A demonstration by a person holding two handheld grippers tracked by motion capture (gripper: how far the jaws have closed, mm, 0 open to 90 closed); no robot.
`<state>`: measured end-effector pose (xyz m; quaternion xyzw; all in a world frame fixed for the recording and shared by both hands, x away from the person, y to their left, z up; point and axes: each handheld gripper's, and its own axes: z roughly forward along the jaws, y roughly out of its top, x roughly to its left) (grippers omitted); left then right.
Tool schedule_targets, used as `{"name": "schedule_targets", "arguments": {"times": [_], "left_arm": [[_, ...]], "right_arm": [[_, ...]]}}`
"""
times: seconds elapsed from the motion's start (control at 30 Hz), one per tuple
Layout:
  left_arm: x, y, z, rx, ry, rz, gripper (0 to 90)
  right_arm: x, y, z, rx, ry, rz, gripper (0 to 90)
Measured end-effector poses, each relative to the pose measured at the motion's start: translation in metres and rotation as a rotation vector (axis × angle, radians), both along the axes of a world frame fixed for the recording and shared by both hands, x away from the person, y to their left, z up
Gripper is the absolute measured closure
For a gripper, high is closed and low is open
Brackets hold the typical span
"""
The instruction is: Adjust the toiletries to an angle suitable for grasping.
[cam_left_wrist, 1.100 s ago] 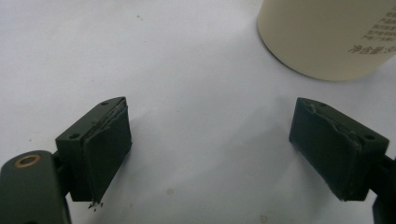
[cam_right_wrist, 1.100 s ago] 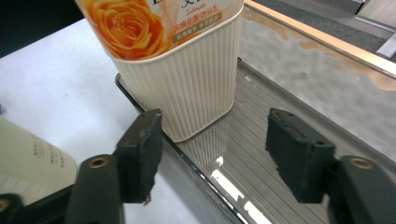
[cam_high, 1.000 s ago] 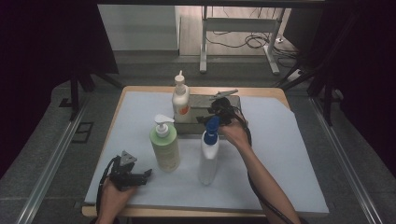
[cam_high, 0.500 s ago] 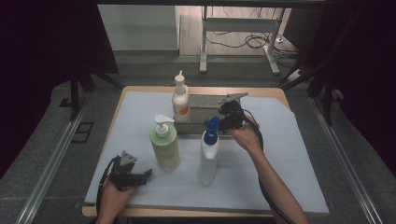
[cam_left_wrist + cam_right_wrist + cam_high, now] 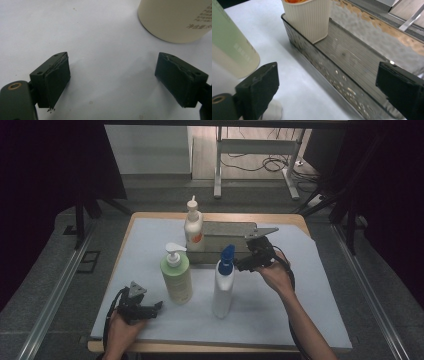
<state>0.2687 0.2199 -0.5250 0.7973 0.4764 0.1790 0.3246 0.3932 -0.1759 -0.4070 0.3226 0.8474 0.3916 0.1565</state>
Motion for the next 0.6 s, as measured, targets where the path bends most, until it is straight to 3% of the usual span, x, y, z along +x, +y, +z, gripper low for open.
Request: {"name": "schedule_targets", "arguments": {"times": [0.6], "left_arm": [[0.000,0.000,0.000,0.000,0.000,0.000,12.6]], "right_arm": [[-0.041,-0.030,0.000,-0.013,-0.015,-0.019,0.0]]}}
